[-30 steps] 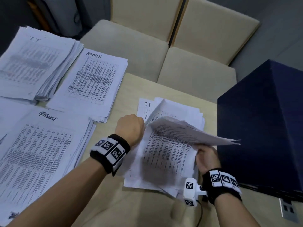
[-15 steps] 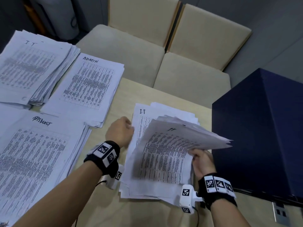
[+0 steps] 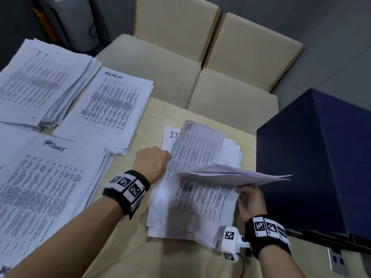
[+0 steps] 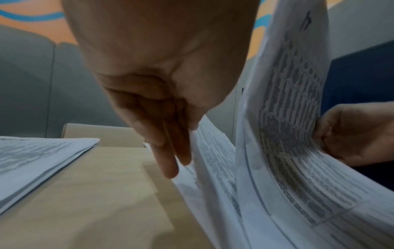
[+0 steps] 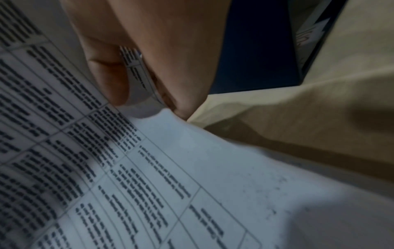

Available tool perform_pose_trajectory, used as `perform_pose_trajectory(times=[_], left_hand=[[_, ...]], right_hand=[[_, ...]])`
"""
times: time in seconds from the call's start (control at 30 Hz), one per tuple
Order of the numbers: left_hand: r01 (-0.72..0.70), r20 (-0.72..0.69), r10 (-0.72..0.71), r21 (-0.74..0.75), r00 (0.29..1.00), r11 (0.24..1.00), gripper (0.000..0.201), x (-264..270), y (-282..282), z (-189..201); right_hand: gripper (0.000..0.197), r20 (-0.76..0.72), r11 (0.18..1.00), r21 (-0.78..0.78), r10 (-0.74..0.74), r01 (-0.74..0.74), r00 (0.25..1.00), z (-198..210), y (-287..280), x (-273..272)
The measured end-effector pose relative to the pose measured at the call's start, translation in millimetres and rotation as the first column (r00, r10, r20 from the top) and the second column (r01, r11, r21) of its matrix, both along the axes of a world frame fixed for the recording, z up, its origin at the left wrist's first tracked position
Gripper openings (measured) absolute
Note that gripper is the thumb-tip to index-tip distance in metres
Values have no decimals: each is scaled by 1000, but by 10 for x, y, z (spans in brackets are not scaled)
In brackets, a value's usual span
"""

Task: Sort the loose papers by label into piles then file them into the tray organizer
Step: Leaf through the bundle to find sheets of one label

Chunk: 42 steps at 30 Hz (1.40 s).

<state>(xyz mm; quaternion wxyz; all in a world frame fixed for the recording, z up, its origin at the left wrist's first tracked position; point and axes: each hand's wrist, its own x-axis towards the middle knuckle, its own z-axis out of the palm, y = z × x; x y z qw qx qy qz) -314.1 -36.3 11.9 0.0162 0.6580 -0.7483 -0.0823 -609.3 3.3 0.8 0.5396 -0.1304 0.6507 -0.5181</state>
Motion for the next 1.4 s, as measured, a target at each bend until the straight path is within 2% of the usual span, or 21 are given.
perform_pose_trajectory(times=[0.07, 0.1, 0.13, 0.2, 0.23, 0.27, 0.33, 0.37, 0.4, 0.43, 0.5, 0.53, 0.6, 0.77, 0.97, 1.03, 1.13, 1.2, 1.27, 1.33, 1.4], left_hand=[[33, -215, -44, -54, 976, 998, 38, 4, -4, 33], [46, -377, -67, -64, 924, 997, 31, 14, 4, 25], [65, -560, -76, -40, 825, 997, 26, 25, 23, 15], [109, -861, 5, 71, 509, 992, 24, 26, 62, 10], [124, -924, 78, 134, 375, 983, 26, 17, 83, 19], [125, -945, 146, 189, 291, 974, 26, 9, 100, 36], [68, -947, 261, 278, 185, 958, 24, 20, 118, 56], [5, -935, 312, 317, 167, 948, 30, 31, 113, 43], [-87, -911, 364, 354, 193, 931, 36, 51, 95, -9], [-203, -859, 417, 370, 296, 906, 41, 81, 71, -82], [-375, -585, 510, 346, 630, 860, 44, 129, 54, -231], [-384, -455, 512, 347, 729, 856, 43, 130, 51, -292], [-329, -371, 451, 349, 812, 878, 37, 91, 33, -365], [-147, -208, 181, 168, 961, 975, 39, 46, -87, -325], [74, -12, -75, -53, 997, 996, 50, 44, -130, 24], [105, -122, -115, -80, 986, 991, 47, 69, -135, 55], [103, -461, -113, -47, 880, 994, 31, 107, -103, 10], [58, -482, -64, -26, 874, 998, 20, 87, -66, -5], [78, -496, -70, -4, 865, 997, 10, 71, -39, -32], [165, -602, -123, 15, 789, 986, 18, 93, -20, -90], [207, -714, -87, 83, 695, 975, 21, 119, -25, -161]], right_hand=[[32, 58, 1000, -1, 22, -22, 998, 54, 2, 7], [32, 75, 999, -3, 34, -34, 997, 70, -2, 26], [33, 86, 999, 0, 42, -42, 995, 70, -9, 31], [35, 94, 998, 26, 52, -54, 994, 54, -20, 46], [34, 87, 997, 37, 67, -70, 994, 50, -24, 60], [31, 83, 996, 41, 75, -79, 994, 39, -29, 77], [28, 97, 997, 34, 59, -63, 994, 17, -25, 116], [28, 94, 998, 25, 59, -62, 994, 9, -22, 132], [28, 82, 998, 22, 56, -58, 995, 13, -19, 150], [30, 72, 999, 20, 48, -49, 996, 9, -17, 165], [33, 62, 1000, 19, 18, -19, 998, 7, -9, 152], [35, 55, 1000, 13, 14, -15, 998, 6, -8, 134], [37, 45, 1000, -5, 20, -20, 999, 16, -5, 101], [30, -6, 999, 25, 37, -37, 999, 53, -21, 42], [28, -40, 997, 48, 67, -65, 997, 64, -68, 69], [28, -31, 997, 53, 63, -61, 998, 43, -86, 77], [24, -27, 996, 44, 75, -74, 997, -36, -92, 86], [26, -37, 997, 17, 70, -70, 997, -88, -87, 93], [25, -57, 996, 13, 94, -94, 994, -90, -81, 99], [22, -76, 992, 17, 128, -127, 989, -63, -78, 92], [22, -84, 991, 9, 134, -134, 987, -76, -80, 64]])
